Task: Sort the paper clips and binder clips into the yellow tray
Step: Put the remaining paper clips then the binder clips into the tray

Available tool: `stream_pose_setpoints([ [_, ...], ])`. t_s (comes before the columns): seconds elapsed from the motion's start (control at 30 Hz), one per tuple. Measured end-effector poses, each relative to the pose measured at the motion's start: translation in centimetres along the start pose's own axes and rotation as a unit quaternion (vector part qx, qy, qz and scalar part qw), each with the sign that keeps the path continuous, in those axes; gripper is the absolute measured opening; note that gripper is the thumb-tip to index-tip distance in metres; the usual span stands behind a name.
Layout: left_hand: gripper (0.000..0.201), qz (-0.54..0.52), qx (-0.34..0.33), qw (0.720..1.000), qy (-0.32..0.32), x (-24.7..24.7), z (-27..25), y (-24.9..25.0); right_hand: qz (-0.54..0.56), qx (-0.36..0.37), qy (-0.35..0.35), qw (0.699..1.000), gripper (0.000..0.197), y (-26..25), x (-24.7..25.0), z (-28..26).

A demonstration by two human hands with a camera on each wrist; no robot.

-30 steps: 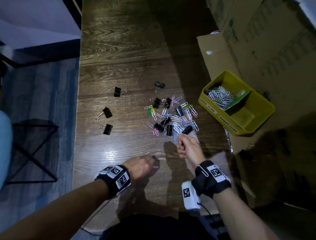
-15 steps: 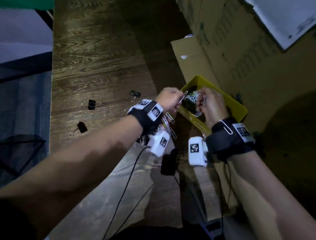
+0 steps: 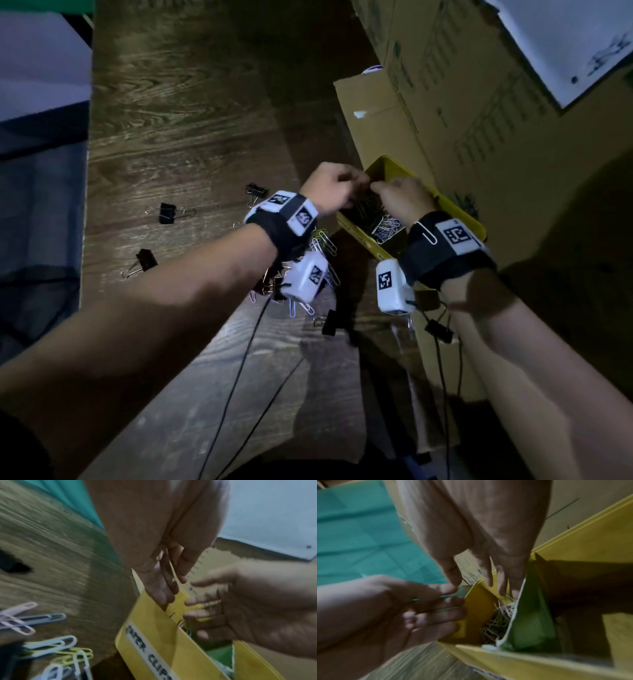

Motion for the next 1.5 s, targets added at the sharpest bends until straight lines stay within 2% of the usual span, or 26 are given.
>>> stream_pose_setpoints([
  [0.03, 0.015, -0.033, 0.009, 0.999, 0.004, 1.2, -0.6, -0.5, -0.019, 0.009, -0.007, 1.000, 0.041, 0.1, 0.0, -0.1],
  [0.1, 0.012, 0.007, -0.007, 1.000, -0.007, 3.9, -2.0, -1.9, -0.020, 0.049, 0.001, 0.999, 0.040, -0.1, -0.2, -1.0],
  [0.17, 0.010, 0.171, -0.056, 0.983, -0.040, 6.7, -3.7, -3.9, 0.017, 0.114, 0.012, 0.993, 0.033, -0.2, -0.9, -2.7],
  [0.23, 0.023, 0.340, -0.071, 0.934, -0.089, 8.7, -5.8, -6.7, 0.035, 0.186, -0.030, 0.982, 0.024, 0.1, -2.2, -4.9],
  [0.27, 0.034, 0.395, -0.067, 0.910, -0.110, 9.3, -6.9, -8.2, 0.014, 0.215, -0.069, 0.974, 0.023, 0.4, -3.1, -5.9],
  [0.33, 0.056, 0.447, -0.044, 0.882, -0.143, 9.5, -9.0, -10.6, -0.110, 0.260, -0.142, 0.949, 0.029, 1.5, -5.2, -7.7],
  [0.4, 0.066, 0.466, -0.020, 0.872, -0.145, 8.9, -10.6, -12.2, -0.218, 0.291, -0.166, 0.917, 0.039, 3.1, -7.3, -8.5],
  [0.47, 0.064, 0.486, -0.021, 0.866, -0.116, 7.9, -11.7, -13.2, -0.253, 0.295, -0.162, 0.907, 0.043, 4.5, -9.1, -9.0],
  [0.6, 0.052, 0.486, -0.040, 0.872, -0.055, 6.9, -12.2, -14.8, -0.277, 0.294, -0.138, 0.904, 0.032, 6.1, -10.8, -9.2],
  [0.8, 0.042, 0.392, -0.032, 0.919, -0.025, 6.9, -12.1, -15.1, -0.263, 0.284, -0.119, 0.914, 0.012, 6.2, -10.9, -9.3],
  [0.93, 0.038, 0.381, -0.049, 0.923, -0.027, 7.2, -11.8, -15.2, -0.210, 0.250, -0.117, 0.938, 0.011, 5.5, -9.3, -9.6],
  [1.07, 0.037, 0.370, -0.090, 0.923, -0.046, 7.7, -11.9, -15.6, -0.185, 0.248, -0.057, 0.949, 0.011, 6.2, -7.1, -9.6],
  [1.23, 0.038, 0.276, -0.132, 0.951, -0.039, 9.3, -12.6, -16.0, -0.226, 0.193, 0.032, 0.954, 0.011, 9.4, -6.2, -8.6],
  [1.37, 0.041, 0.144, -0.058, 0.988, 0.018, 12.5, -12.3, -16.2, -0.282, 0.125, 0.036, 0.951, 0.014, 11.5, -6.0, -8.0],
  [1.43, 0.039, 0.163, -0.033, 0.984, 0.062, 14.7, -11.5, -16.5, -0.274, 0.136, 0.061, 0.950, 0.012, 10.9, -6.2, -8.6],
  [1.5, 0.036, 0.232, -0.014, 0.968, 0.096, 16.8, -10.6, -16.8, -0.280, 0.181, 0.081, 0.939, 0.009, 9.1, -6.9, -9.8],
])
Point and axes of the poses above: each hand's wrist, its own z-axis towards the middle knuckle, its own x-axis out of the back of the hand, y = z × x, the point moved 1 cm from there along z, towards the middle knuckle, and after that the axes turned 8 degrees about y, right-handed, at the moved point
